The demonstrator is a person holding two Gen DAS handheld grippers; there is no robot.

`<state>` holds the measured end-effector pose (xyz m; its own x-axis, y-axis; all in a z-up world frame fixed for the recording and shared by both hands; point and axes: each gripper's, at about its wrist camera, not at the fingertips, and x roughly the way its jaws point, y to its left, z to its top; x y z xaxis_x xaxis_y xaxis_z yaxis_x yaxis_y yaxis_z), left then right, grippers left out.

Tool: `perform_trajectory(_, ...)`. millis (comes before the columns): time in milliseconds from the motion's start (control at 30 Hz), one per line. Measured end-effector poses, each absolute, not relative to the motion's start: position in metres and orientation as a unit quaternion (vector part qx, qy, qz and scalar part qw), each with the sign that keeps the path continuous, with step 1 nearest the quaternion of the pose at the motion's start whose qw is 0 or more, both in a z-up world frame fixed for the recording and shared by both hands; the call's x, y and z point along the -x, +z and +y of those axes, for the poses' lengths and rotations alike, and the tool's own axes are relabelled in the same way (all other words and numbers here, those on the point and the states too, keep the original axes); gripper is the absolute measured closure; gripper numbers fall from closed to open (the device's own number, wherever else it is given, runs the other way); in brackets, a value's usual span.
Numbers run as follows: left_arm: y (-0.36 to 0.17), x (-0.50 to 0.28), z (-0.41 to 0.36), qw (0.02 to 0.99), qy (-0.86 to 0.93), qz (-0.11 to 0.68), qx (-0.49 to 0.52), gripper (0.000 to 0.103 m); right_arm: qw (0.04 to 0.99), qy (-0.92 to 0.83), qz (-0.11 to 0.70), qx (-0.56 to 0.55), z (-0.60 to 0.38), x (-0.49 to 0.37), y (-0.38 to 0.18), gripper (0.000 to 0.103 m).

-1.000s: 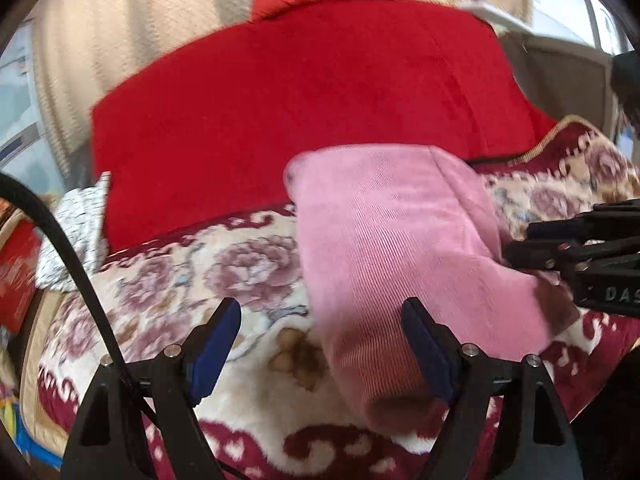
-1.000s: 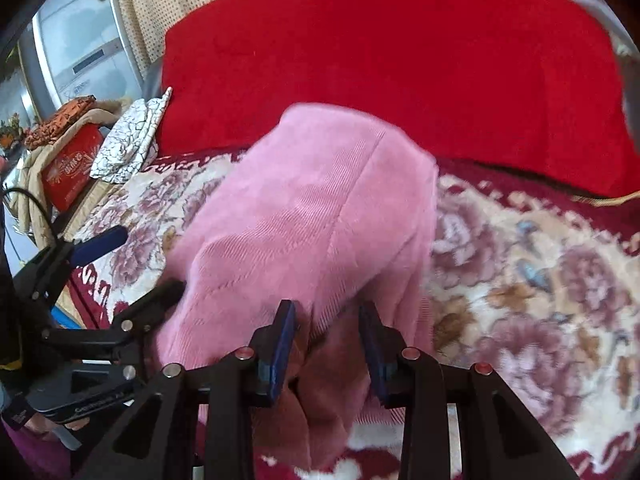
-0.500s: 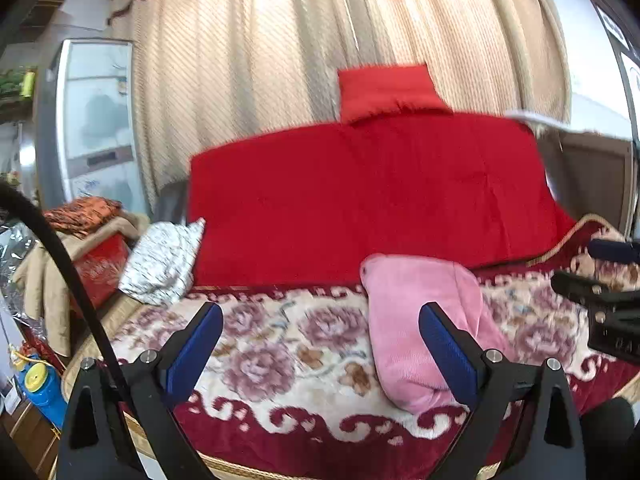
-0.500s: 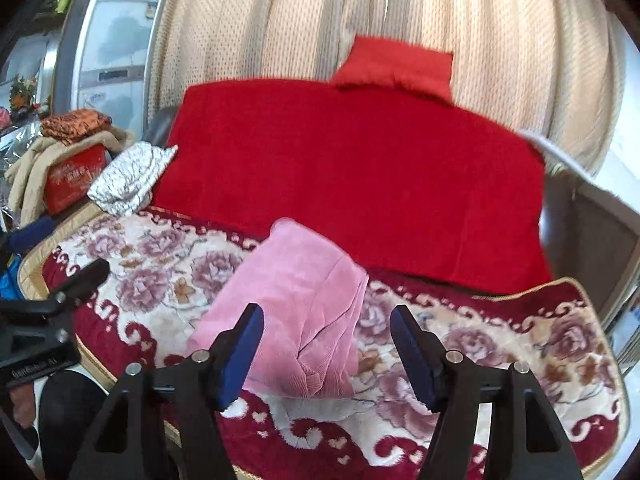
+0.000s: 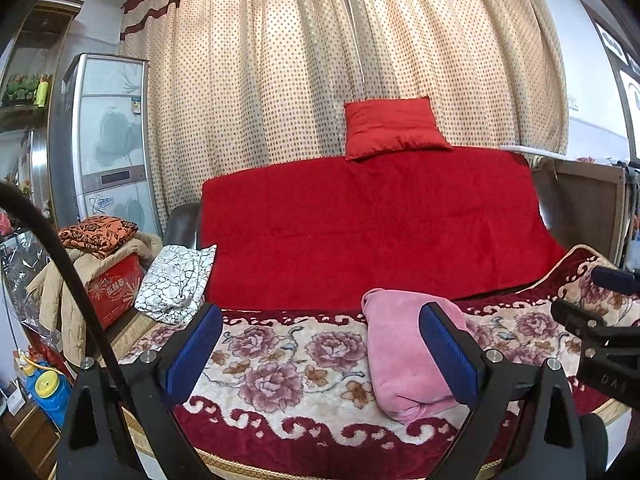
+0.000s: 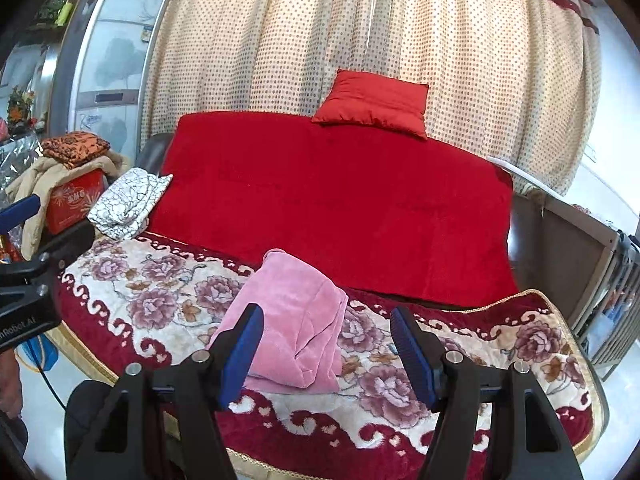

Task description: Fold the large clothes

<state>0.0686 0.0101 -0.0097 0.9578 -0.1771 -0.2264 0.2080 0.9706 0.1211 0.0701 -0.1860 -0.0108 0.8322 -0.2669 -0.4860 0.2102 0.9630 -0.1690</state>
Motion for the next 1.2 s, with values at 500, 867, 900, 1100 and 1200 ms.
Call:
perform_trajectory(500, -0.021, -0.073, 0.002, 0.986, -0.063, 0.129, -0.079, 0.005, 0.950, -0.147, 0.273, 0.034, -0.187, -0.060, -0.019, 0.033)
perform_trajectory(867, -0.021, -0.072, 0.000, 0.987, -0.045, 0.135, -0.078, 0.005, 0.946, -0.159, 0.282, 0.013, -0.190, -0.058, -0.027, 0.033)
perform_trajectory(900, -0.021, -0.073, 0.000, 0.987, -0.044, 0.137, -0.078, 0.005, 0.946, -0.160, 0.282, 0.012, -0.190, -0.058, -0.027, 0.033)
perform_trajectory(1100, -0.023, -0.073, 0.001, 0.987, -0.041, 0.139, -0.077, 0.005, 0.945, -0.157, 0.286, 0.009, -0.190, -0.060, -0.030, 0.033)
perform_trajectory(1200, -0.023, -0.071, 0.000, 0.987, -0.043, 0.137, -0.078, 0.005, 0.945, -0.157, 0.288, 0.007, -0.190, -0.060, -0.031, 0.033)
